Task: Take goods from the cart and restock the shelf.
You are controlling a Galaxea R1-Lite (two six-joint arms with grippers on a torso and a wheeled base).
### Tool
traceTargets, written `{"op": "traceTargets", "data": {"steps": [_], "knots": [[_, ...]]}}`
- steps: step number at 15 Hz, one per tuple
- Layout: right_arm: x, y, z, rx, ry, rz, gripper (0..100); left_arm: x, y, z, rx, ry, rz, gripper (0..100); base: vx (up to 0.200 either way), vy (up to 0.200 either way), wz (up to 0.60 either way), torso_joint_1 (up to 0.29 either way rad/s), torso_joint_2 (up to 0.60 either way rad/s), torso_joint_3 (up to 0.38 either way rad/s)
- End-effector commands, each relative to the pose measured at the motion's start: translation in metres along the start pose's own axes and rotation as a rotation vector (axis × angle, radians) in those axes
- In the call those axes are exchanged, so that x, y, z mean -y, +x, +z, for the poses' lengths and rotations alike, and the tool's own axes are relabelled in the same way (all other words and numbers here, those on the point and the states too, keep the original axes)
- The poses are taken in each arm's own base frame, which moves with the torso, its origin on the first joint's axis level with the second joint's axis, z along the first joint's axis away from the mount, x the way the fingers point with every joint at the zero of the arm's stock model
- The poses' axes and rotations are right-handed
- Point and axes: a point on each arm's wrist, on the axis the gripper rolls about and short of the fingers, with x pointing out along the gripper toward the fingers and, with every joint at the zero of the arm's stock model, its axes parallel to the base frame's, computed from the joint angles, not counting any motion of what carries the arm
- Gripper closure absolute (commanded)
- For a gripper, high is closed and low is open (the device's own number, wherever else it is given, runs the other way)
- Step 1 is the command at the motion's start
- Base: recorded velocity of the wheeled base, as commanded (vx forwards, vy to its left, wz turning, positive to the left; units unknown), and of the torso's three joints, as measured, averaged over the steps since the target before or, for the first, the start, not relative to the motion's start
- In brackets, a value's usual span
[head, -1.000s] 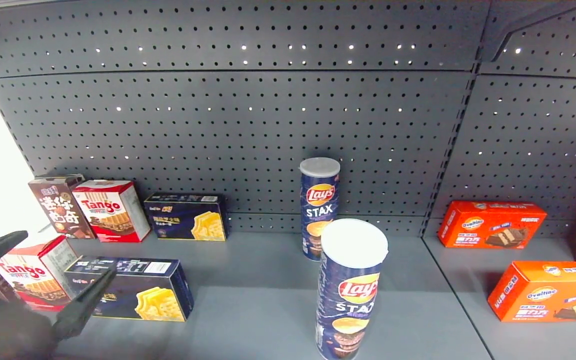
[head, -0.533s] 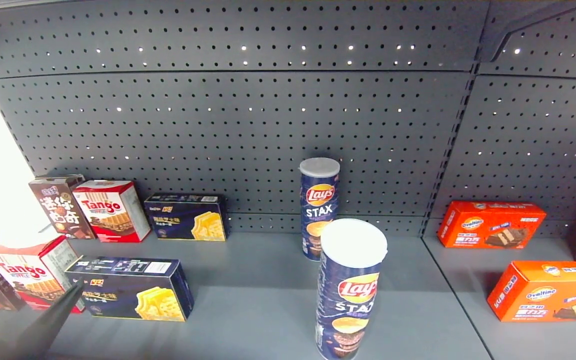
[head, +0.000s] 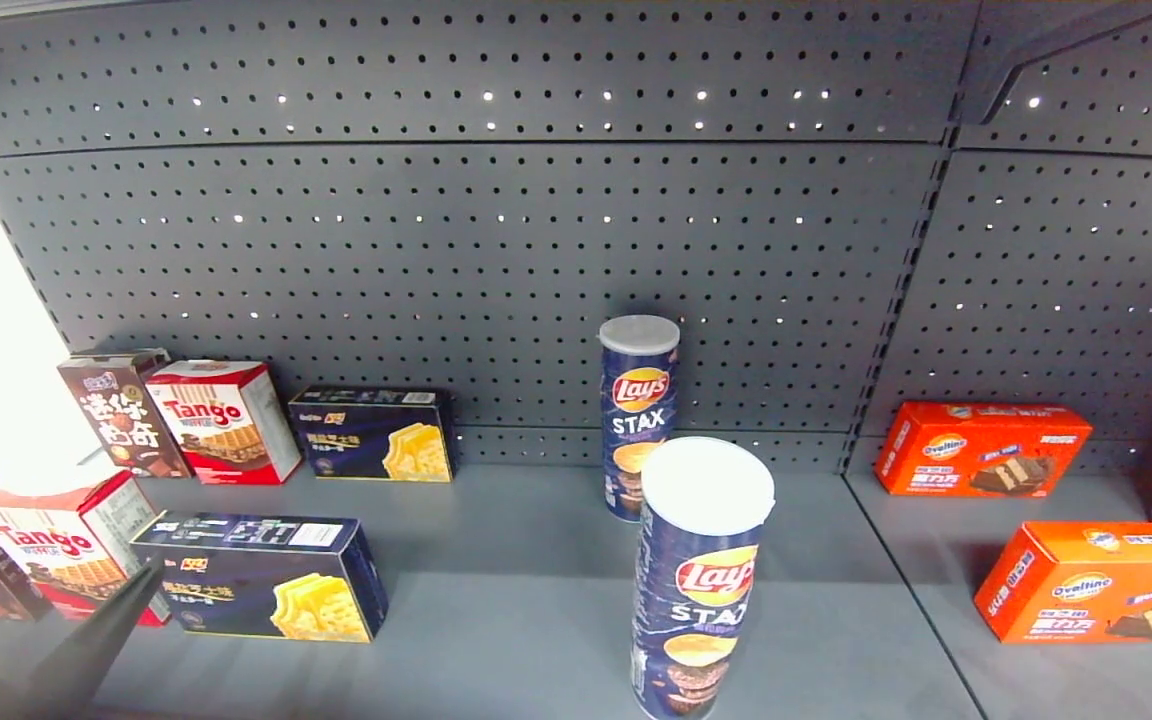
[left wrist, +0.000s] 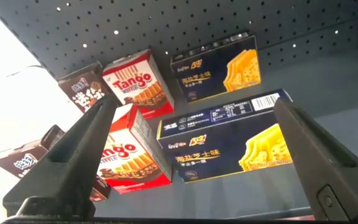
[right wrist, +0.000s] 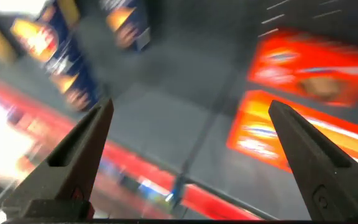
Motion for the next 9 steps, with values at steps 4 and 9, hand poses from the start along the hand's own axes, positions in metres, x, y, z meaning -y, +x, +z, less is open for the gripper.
{"op": "traceTargets", "data": {"steps": [4, 9], "knots": [[-0.008, 0.101, 0.003, -0.221, -0.035, 0.128, 0, 0.002, 0.004, 0.001, -0.014, 0.007, -0.004, 0, 0.000, 0.000, 0.00, 0.000, 0.00, 0.000], [-0.015, 0.145, -0.007, -0.360, -0.041, 0.167, 0, 0.003, 0.006, 0.000, -0.026, 0.012, 0.000, 0, 0.000, 0.000, 0.00, 0.000, 0.00, 0.000]]}}
